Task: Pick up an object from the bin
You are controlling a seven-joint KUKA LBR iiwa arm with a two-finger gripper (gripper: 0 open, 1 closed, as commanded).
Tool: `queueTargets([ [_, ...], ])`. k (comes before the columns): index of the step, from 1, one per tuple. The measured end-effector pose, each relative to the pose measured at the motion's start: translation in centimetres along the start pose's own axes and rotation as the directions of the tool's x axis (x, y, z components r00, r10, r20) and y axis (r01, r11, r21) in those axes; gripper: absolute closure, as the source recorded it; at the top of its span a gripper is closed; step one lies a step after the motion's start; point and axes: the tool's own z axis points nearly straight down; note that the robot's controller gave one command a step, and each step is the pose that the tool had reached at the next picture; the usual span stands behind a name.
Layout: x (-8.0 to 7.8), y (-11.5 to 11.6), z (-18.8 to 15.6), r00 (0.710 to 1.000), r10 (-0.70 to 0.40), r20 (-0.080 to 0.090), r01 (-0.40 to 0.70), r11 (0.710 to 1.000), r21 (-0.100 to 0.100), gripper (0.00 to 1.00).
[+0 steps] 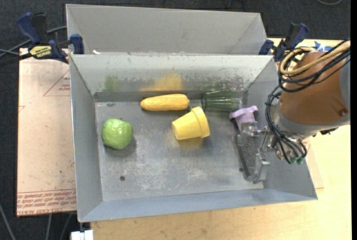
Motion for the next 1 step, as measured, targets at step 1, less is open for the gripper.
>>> queueTargets([
  [1, -0.19, 0.04, -0.38, 1.0, -0.003, 0.008, 0.003, 1.0, 0.001, 0.0],
])
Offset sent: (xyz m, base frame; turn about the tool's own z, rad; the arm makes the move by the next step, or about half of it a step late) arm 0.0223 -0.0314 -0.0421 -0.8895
